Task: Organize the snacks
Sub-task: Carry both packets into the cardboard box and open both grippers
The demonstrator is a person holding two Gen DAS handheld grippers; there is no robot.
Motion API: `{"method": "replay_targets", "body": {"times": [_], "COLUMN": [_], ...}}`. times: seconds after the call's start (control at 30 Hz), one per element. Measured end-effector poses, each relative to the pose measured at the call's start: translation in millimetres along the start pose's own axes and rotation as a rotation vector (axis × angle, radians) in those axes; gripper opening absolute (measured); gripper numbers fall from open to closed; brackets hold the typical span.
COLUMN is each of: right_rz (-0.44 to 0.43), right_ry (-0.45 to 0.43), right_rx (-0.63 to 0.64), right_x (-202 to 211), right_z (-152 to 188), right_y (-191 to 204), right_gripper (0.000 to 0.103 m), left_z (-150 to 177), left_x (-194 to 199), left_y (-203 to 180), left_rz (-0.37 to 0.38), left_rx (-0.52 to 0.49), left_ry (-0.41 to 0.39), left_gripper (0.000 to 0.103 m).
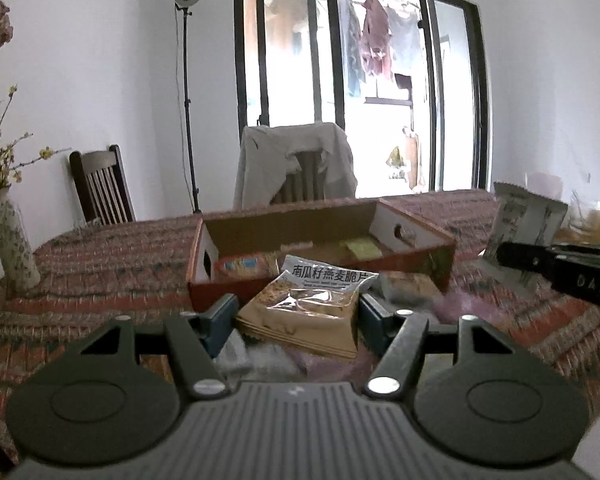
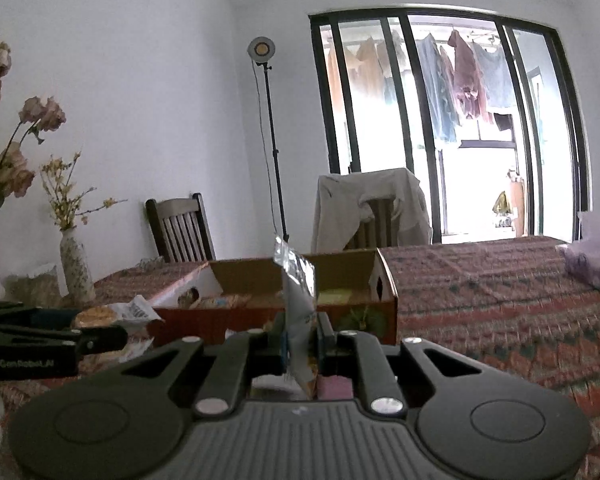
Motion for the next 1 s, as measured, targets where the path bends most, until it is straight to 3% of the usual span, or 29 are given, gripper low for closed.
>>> {"method": "replay_targets", "body": {"times": [0.2,0.6,0.77,1.0], "right_rz": [0.006,0.034,0.050,0.048], "right_ry": [-0.007,0.054,0.120,0.214], "right_rx": [0.007,-0.015,-0.080,-0.104], "right_x": [-39,-147,-192,-211], "right_z": [-27,-64,-55,-32], "right_y": [-4,-16,-35,-43], "right_gripper": [0.013,0.013,0.013,0.013], "left_z": [-36,-87,-84,-62], "left_x": [-27,-120,-162,-189], "left_y": [5,23,36,55], "left_rz": [-0.005,-0.019,-0.051,-0.053], "left_rx": [0.037,0.141,0.186,0.227], "left_ry": [-0.034,0.001,0.053,0.141], "left_gripper": [0.066,0.066,0.066,0.066]}}
Point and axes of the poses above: each gripper's, at about its wrist camera, not at the fingertips, and x roughly against the way its jaws point, y to its left, z to its underside, the point moved 9 cm from there along -x, roughly the way its jaws point, and after that the axes turned 3 degrees about y, right-handed, at the moved point
